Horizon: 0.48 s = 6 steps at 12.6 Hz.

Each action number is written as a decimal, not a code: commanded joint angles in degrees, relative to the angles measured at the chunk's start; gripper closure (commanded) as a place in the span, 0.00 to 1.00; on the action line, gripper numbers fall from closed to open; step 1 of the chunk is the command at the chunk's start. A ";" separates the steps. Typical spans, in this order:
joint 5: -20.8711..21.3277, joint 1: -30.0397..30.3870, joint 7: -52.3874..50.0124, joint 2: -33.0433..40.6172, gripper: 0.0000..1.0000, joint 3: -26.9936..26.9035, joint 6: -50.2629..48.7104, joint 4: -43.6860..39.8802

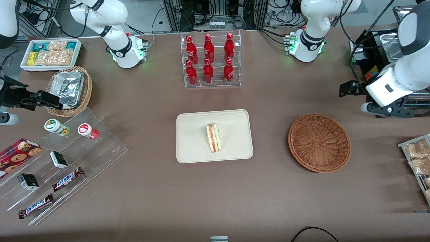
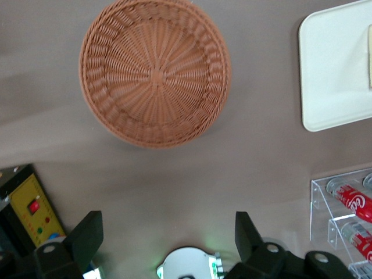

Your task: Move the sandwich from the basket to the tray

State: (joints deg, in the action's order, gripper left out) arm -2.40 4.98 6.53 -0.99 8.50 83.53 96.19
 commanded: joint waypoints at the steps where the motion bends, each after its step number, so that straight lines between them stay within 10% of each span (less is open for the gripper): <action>1: 2.49 2.40 -0.02 3.53 0.00 1.70 -2.84 1.46; 6: 2.32 2.31 -0.90 3.89 0.00 1.25 -6.10 -0.56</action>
State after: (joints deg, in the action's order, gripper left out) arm -0.69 6.67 6.34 2.02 9.11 78.77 95.92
